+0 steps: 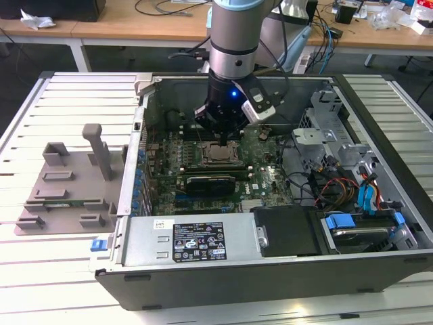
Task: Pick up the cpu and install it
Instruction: 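Install the first cpu locking lever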
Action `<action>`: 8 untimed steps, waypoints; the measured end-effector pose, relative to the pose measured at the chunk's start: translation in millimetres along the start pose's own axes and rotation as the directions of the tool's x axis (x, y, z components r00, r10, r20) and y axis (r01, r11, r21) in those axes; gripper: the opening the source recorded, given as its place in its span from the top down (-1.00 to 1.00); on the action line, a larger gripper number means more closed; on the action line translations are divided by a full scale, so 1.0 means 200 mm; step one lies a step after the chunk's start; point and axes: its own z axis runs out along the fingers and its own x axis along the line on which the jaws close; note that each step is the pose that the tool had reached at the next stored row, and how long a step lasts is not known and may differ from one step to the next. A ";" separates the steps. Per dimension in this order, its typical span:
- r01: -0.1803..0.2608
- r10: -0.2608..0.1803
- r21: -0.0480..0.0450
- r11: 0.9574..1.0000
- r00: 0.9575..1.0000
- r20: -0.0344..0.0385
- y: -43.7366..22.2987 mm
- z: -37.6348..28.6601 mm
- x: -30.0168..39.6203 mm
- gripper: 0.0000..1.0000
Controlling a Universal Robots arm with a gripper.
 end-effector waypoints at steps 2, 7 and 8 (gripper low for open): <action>0.000 0.000 0.000 1.000 1.000 0.000 0.000 0.000 0.002 0.79; 0.000 0.000 0.000 1.000 1.000 0.000 0.000 0.000 0.004 0.79; 0.000 0.000 0.000 1.000 1.000 0.000 0.000 0.000 0.004 0.79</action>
